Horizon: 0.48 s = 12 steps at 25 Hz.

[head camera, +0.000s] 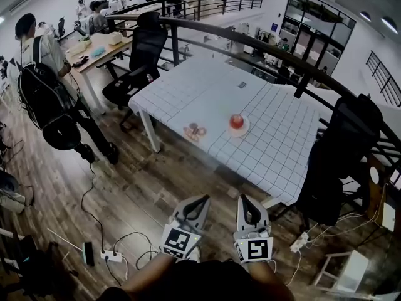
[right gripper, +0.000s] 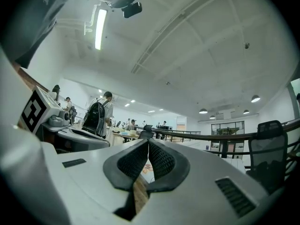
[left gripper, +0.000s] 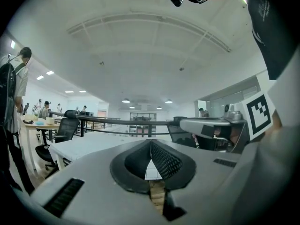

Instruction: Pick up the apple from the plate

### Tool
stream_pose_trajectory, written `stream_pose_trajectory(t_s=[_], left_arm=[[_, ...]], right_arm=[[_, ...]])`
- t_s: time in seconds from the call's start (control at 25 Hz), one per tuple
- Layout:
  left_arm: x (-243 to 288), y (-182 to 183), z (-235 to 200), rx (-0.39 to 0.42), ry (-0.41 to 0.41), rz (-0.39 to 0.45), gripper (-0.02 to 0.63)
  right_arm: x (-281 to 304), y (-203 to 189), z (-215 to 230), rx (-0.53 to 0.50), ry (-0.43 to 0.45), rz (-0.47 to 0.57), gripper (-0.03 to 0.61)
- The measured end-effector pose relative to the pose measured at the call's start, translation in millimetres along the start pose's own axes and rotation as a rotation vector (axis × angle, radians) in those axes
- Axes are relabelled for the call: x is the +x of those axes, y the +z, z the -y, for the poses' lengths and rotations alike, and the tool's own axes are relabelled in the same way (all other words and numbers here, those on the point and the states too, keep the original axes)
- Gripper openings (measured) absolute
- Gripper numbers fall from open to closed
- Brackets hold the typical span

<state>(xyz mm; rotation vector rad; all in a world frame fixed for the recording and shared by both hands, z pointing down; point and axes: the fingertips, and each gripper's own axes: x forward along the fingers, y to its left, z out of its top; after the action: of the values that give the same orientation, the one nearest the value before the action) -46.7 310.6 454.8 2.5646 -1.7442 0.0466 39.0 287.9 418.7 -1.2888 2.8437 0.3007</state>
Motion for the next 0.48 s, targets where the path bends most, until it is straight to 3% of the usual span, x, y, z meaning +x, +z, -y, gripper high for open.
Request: stream_pose_trajectory(t_s=[0.48], left_arm=[[28, -12, -18, -0.003, -0.034, -0.032, 0.023]], right_arm=[[33, -19, 13, 0.010, -0.016, -0.030, 0.023]])
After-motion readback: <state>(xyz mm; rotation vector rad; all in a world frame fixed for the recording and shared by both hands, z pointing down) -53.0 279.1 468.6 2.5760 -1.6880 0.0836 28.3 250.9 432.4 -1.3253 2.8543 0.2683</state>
